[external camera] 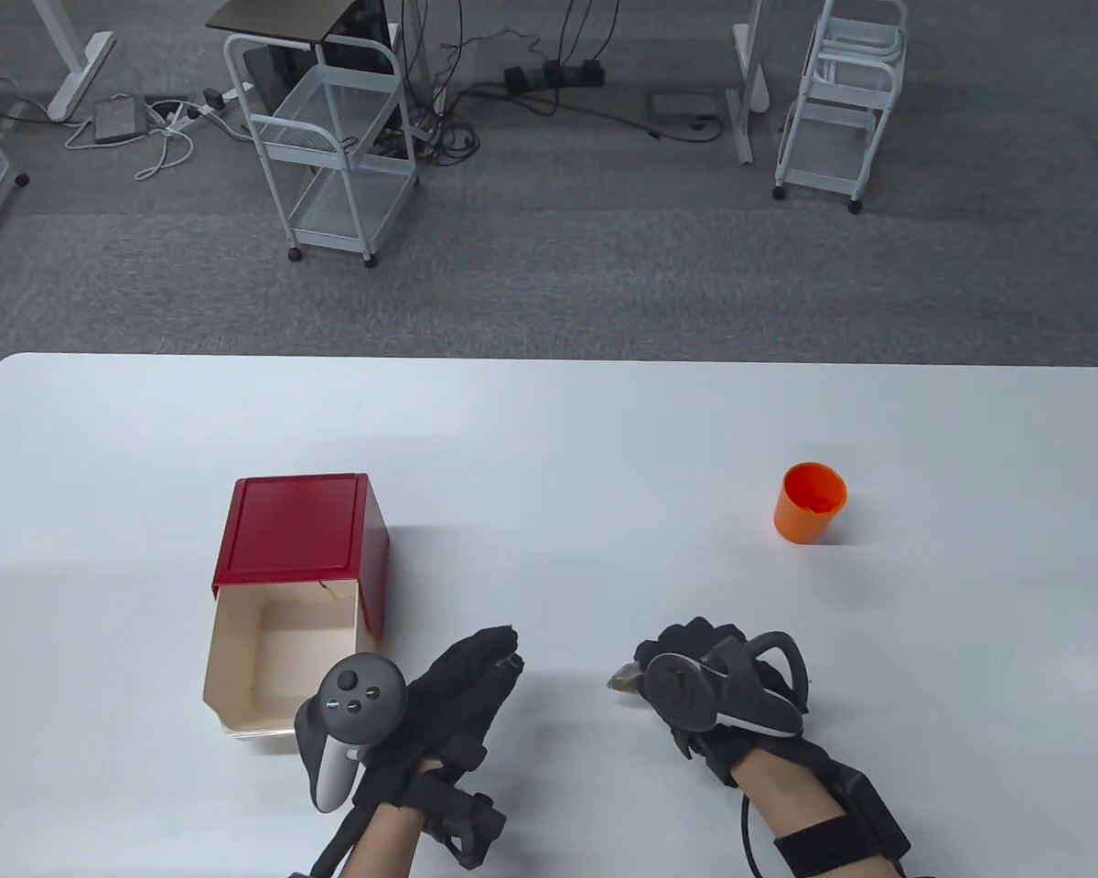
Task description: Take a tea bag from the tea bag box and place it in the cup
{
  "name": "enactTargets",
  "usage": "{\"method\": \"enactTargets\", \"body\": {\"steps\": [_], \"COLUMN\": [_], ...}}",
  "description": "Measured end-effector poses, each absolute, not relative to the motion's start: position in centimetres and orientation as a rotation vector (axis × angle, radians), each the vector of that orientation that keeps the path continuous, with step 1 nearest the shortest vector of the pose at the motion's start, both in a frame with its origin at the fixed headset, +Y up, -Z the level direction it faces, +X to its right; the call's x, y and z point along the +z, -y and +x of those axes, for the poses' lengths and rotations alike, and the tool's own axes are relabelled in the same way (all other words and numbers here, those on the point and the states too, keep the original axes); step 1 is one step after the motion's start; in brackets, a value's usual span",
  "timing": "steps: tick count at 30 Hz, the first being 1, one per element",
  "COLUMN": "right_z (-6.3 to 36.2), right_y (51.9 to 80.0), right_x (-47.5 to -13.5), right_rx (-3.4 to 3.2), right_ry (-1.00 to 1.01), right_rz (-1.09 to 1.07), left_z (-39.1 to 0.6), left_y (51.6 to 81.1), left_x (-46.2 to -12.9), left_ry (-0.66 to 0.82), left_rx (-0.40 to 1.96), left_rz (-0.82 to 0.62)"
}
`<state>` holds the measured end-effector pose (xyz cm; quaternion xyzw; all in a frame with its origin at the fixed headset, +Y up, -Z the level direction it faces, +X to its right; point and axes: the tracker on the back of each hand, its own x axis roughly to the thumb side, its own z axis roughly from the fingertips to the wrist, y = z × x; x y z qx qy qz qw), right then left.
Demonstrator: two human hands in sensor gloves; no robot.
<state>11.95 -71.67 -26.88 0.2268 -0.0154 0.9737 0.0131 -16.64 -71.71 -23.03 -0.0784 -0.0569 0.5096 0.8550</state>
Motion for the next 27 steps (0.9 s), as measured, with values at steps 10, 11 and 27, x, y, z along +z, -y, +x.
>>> {"method": "enactTargets", "body": {"steps": [10,11,27], "right_z": [16.8,17.2,23.8], "right_y": [69.1,69.0,67.6], "right_x": [-28.3,-28.5,-31.0], "right_rx": [3.028,3.028,3.015], "right_ry": [0.155,0.161,0.209], "right_rz": [0.421,0.399,0.019], "left_z": [-16.6,-16.6,-16.6], "left_y": [71.8,71.8,71.7], "left_x": [-23.0,-23.0,-23.1], "left_ry": [0.119,0.119,0.116], "left_rx": [1.065,1.065,1.063], "left_rz": [-0.174,-0.174,-0.17]}}
